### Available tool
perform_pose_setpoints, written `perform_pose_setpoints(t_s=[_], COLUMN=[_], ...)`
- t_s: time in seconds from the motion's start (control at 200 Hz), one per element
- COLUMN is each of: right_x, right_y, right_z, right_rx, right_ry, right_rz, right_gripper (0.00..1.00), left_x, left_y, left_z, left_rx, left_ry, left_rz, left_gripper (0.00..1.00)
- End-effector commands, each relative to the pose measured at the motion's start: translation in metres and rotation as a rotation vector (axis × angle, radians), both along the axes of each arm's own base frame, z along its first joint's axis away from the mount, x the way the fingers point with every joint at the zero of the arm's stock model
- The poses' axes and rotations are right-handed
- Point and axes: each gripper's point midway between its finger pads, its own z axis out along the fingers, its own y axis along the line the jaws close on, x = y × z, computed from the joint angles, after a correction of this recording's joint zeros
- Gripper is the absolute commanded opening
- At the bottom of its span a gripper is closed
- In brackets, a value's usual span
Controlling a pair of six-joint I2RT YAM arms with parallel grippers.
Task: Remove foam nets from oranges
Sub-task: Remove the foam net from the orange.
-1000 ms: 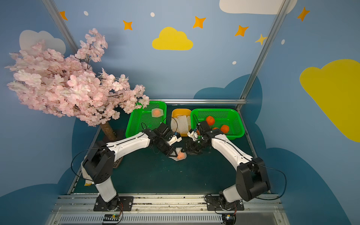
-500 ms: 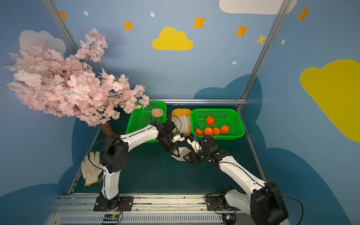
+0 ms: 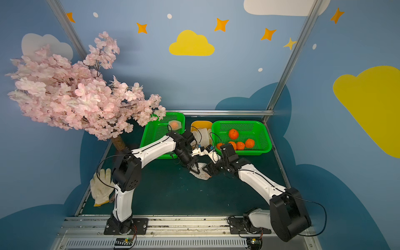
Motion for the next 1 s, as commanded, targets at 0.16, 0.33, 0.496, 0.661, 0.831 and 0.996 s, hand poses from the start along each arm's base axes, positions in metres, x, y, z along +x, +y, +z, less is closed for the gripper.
perform_pose_setpoints(t_s=[0.16, 0.33, 0.496, 0.661, 0.831, 0.996], right_x=[-0.016, -0.028, -0.027, -0.027, -0.004, 0.044], right_y=[0.026, 0.034, 0.037, 0.038, 0.031, 0.009], right_z=[0.023, 0.029, 0.041, 0.048, 0.069, 0.075], right_rx=[0.131, 0.194, 0.23, 0.259, 0.317, 0.332], right_ry=[-0.057, -0.018, -0.007, 0.035, 0.084, 0.268], right_rz=[0.249, 0.309, 0.299, 0.27, 0.123, -0.218], right_gripper=[0.72, 0.65, 0.23, 0.0, 0.0, 0.0], left_x=[-0.005, 0.001, 0.013, 0.039, 0.088, 0.136], left_y=[0.01, 0.01, 0.013, 0.012, 0.028, 0.069], left_z=[0.011, 0.022, 0.024, 0.043, 0.08, 0.125], left_rx=[-0.025, -0.076, -0.069, -0.139, -0.227, -0.254], left_ry=[0.022, 0.033, 0.015, -0.039, -0.188, -0.371], left_rz=[-0.069, -0.067, -0.06, 0.009, 0.196, 0.449], left_gripper=[0.04, 0.06, 0.09, 0.28, 0.6, 0.73])
